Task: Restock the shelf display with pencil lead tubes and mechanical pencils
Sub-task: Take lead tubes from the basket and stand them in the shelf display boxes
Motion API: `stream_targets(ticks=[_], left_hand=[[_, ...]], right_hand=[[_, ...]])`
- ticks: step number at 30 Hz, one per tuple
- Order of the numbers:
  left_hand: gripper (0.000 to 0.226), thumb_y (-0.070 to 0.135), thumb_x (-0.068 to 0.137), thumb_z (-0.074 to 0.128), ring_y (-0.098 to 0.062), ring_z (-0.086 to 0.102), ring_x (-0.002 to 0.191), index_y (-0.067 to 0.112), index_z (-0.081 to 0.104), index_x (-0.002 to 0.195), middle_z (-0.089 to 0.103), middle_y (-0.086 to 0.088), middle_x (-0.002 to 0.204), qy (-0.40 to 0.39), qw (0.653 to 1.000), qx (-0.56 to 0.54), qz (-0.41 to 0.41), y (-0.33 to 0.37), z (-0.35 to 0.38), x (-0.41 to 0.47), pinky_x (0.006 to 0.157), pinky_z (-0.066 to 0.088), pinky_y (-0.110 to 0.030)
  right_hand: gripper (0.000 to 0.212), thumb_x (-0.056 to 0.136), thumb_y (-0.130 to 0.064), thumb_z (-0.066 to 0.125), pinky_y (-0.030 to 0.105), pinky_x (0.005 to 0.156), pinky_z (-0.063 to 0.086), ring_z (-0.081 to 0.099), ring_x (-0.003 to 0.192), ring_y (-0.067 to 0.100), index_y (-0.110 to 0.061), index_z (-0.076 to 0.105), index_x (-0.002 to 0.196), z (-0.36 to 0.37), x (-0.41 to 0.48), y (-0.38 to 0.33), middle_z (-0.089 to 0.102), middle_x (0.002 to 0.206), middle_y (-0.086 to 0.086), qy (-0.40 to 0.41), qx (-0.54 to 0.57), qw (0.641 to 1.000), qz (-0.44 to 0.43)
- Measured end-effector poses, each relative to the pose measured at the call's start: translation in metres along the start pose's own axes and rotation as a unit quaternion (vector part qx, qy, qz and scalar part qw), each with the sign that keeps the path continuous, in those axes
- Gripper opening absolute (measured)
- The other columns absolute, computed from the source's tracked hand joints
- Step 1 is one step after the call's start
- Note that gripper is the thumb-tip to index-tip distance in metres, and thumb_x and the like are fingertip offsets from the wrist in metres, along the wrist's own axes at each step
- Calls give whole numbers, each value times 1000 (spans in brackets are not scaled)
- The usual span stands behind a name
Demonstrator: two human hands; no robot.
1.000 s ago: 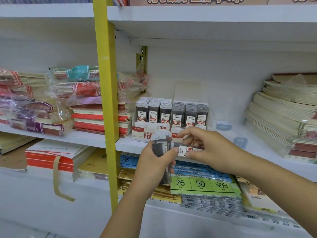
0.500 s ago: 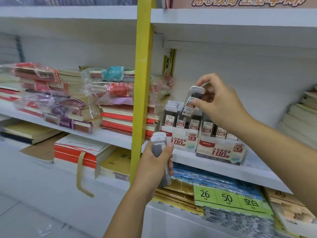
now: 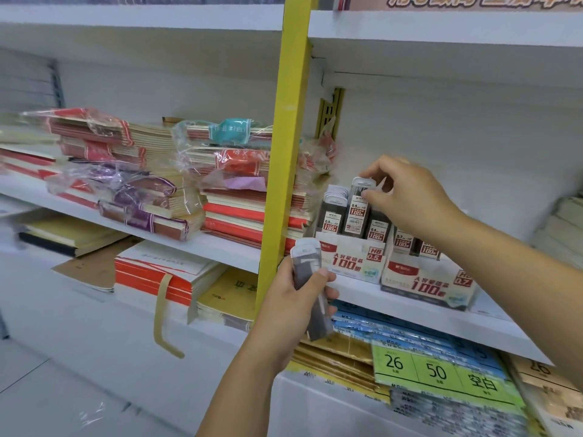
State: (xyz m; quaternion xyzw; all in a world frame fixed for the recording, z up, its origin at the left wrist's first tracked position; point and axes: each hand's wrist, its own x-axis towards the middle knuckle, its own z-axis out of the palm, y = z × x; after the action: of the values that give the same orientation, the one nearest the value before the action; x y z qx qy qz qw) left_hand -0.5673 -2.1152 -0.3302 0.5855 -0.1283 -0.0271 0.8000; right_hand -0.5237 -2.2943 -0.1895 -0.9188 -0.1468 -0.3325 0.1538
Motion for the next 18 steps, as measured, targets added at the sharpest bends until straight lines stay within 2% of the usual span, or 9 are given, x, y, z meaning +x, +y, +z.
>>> stream_targets(ticks=[3, 6, 11, 14, 18], left_hand=[[22, 28, 96, 64, -13, 75, 79, 34, 59, 117, 76, 2, 93, 10, 1000, -12, 12, 1, 0, -2, 61, 56, -20], [23, 26, 96, 63, -13, 75, 79, 34, 58, 117, 76, 4, 91, 14, 1000, -18, 20, 1, 0, -2, 61, 57, -22], [20, 31, 96, 63, -14, 75, 79, 34, 59, 115, 77, 3, 90, 16, 1000, 0, 22, -1, 1, -1, 62, 57, -23], [22, 31, 96, 65, -14, 75, 78, 35, 59, 116, 77, 3, 90, 9, 1000, 2, 23, -1, 3, -2, 60, 57, -21], [25, 31, 92, 70, -12, 75, 83, 44, 60, 110, 77, 7, 93, 10, 1000, 2, 29, -1, 5, -2, 60, 58, -23]], right_hand=[[14, 88, -21, 68, 27, 73, 47, 57, 85, 9, -28, 62, 99, -6, -1, 0, 62, 93, -10, 18, 49, 998, 20], [21, 88, -17, 68, 16, 66, 43, 56, 78, 0, -35, 57, 89, -21, -1, 2, 62, 89, -13, 54, 116, 991, 37], [16, 89, -17, 66, 13, 65, 37, 54, 80, -1, -29, 58, 95, -28, -7, 9, 56, 91, -17, 24, 29, 999, 4], [11, 89, -22, 65, 17, 66, 37, 52, 82, 2, -26, 60, 97, -21, -10, 12, 55, 93, -16, 5, -11, 1000, -7], [11, 87, -35, 67, 27, 80, 31, 40, 100, 10, -26, 65, 93, -14, -12, 19, 52, 98, -9, -8, -103, 995, -11]])
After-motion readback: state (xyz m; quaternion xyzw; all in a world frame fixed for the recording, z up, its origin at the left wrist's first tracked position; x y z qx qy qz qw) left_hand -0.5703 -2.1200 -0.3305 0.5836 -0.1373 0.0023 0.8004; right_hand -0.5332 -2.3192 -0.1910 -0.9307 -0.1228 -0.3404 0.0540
